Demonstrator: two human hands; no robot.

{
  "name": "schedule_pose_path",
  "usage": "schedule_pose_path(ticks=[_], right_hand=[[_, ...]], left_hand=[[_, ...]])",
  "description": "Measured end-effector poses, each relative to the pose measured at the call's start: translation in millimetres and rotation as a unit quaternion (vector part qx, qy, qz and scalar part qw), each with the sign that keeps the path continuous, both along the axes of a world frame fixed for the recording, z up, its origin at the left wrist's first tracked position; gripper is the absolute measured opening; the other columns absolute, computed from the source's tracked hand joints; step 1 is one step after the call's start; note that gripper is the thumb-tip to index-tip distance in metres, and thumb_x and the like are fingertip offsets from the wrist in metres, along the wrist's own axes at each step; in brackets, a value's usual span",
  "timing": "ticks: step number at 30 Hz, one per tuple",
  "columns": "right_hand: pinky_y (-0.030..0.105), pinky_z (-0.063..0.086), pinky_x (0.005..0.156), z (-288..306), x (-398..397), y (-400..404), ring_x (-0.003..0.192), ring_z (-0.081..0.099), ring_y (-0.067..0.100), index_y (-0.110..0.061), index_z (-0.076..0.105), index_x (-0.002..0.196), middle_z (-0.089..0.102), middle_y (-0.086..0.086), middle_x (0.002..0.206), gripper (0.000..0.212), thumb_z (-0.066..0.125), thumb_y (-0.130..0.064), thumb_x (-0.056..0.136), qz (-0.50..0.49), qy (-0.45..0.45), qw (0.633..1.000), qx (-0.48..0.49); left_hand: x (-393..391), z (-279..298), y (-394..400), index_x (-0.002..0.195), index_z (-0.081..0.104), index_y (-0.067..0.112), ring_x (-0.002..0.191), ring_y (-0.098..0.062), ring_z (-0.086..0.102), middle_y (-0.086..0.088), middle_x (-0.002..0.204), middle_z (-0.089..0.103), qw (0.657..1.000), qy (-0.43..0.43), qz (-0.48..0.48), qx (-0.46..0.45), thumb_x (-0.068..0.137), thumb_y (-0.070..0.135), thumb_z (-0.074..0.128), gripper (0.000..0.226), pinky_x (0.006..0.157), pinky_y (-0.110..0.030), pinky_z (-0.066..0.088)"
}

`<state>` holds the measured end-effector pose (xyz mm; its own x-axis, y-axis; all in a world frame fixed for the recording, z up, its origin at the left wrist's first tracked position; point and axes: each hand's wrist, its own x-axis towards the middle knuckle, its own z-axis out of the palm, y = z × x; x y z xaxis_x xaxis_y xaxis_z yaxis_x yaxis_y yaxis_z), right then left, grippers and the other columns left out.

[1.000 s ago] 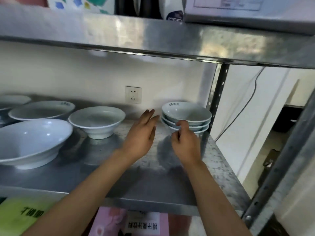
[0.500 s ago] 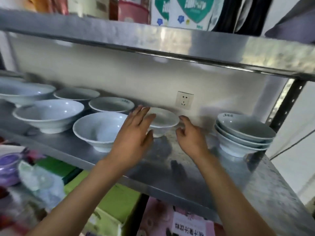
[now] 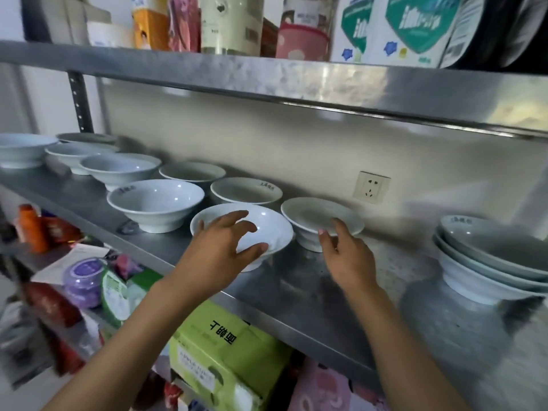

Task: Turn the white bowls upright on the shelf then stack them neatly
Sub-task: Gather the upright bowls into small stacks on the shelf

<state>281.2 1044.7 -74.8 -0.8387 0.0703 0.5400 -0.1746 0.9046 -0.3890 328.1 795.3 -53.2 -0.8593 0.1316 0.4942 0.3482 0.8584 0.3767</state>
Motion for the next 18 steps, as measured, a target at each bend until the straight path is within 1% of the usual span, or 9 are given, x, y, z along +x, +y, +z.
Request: schedule_pose_path(ticks=[1, 3, 5, 7, 9, 11, 14, 16, 18], right_hand=[[0.04, 0.051, 0.081, -1, 0, -1, 0.098, 0.063, 0.034, -0.026, 0.041, 0.135, 0.069, 0.009, 0.105, 0.046, 0.036, -0.05, 0.096, 0.005, -0.01, 1.0, 0.003], [0.04, 0.05, 0.083, -3, 1, -3, 0.101, 0.062, 0.033, -0.026, 0.047, 0.129, 0.069, 0.008, 0.108, 0.043, 0.04, -0.05, 0.094, 0.004, -0.029, 1.0, -0.002], [0.04, 0.051, 0.083, -4, 0, -3, 0.1, 0.062, 0.033, -0.025, 0.051, 0.122, 0.069, 0.008, 0.107, 0.04, 0.044, -0.05, 0.092, -0.008, -0.032, 0.999, -0.02], [0.037, 0.051, 0.079, -4, -1, -3, 0.098, 0.063, 0.033, -0.023, 0.053, 0.117, 0.069, 0.008, 0.102, 0.036, 0.048, -0.047, 0.092, -0.016, -0.03, 0.998, -0.044], [0.034, 0.05, 0.074, -3, -1, -1, 0.096, 0.064, 0.032, -0.02, 0.053, 0.115, 0.069, 0.009, 0.1, 0.034, 0.05, -0.045, 0.092, -0.021, -0.029, 0.998, -0.054], [0.031, 0.046, 0.069, -3, -1, 1, 0.095, 0.064, 0.031, -0.017, 0.051, 0.114, 0.069, 0.009, 0.1, 0.038, 0.054, -0.046, 0.09, -0.038, -0.031, 0.997, -0.065], [0.035, 0.05, 0.073, -3, 1, 6, 0.097, 0.063, 0.032, -0.015, 0.049, 0.114, 0.068, 0.012, 0.105, 0.043, 0.06, -0.047, 0.087, -0.052, -0.037, 0.994, -0.094], [0.038, 0.052, 0.076, -4, 2, 7, 0.098, 0.061, 0.033, -0.015, 0.048, 0.114, 0.066, 0.014, 0.107, 0.041, 0.061, -0.044, 0.088, -0.043, -0.043, 0.991, -0.117], [0.038, 0.05, 0.078, -5, 4, 8, 0.099, 0.06, 0.034, -0.014, 0.047, 0.113, 0.064, 0.015, 0.108, 0.04, 0.061, -0.041, 0.088, -0.031, -0.046, 0.989, -0.137]], left_hand=[[-2, -3, -2, 0.114, 0.063, 0.032, 0.13, -0.018, 0.045, 0.006, 0.143, 0.047, 1.0, 0.004, 0.013, 0.003, 0.076, 0.069, 0.047, 0.055, 0.108, -0.051, 0.029], [-4, -7, -5, 0.111, 0.066, 0.026, 0.131, -0.021, 0.044, 0.002, 0.139, 0.051, 0.999, 0.02, 0.026, 0.038, 0.079, 0.053, 0.066, 0.043, 0.107, -0.053, 0.032], [-5, -9, -6, 0.109, 0.067, 0.018, 0.131, -0.025, 0.044, -0.004, 0.137, 0.053, 0.996, 0.035, 0.039, 0.07, 0.077, 0.042, 0.074, 0.041, 0.104, -0.051, 0.037], [-4, -9, -7, 0.108, 0.068, 0.014, 0.132, -0.026, 0.042, -0.008, 0.138, 0.051, 0.993, 0.036, 0.056, 0.097, 0.075, 0.039, 0.077, 0.042, 0.106, -0.042, 0.038], [-1, -8, -8, 0.111, 0.066, 0.014, 0.135, -0.024, 0.037, -0.009, 0.144, 0.043, 0.989, 0.008, 0.072, 0.125, 0.074, 0.041, 0.077, 0.047, 0.108, -0.035, 0.034], [2, -11, -10, 0.117, 0.062, 0.017, 0.138, -0.025, 0.03, -0.009, 0.15, 0.032, 0.986, -0.013, 0.079, 0.143, 0.069, 0.051, 0.077, 0.061, 0.111, -0.036, 0.032], [5, -18, -12, 0.124, 0.053, 0.021, 0.141, -0.026, 0.026, -0.006, 0.156, 0.018, 0.987, -0.02, 0.078, 0.136, 0.063, 0.061, 0.076, 0.077, 0.111, -0.04, 0.034], [6, -24, -13, 0.126, 0.052, 0.021, 0.14, -0.031, 0.028, -0.008, 0.157, 0.014, 0.987, -0.01, 0.092, 0.128, 0.059, 0.06, 0.079, 0.082, 0.109, -0.045, 0.037], [8, -32, -13, 0.127, 0.051, 0.021, 0.139, -0.037, 0.03, -0.012, 0.157, 0.013, 0.986, -0.001, 0.114, 0.124, 0.059, 0.061, 0.079, 0.084, 0.107, -0.048, 0.039]])
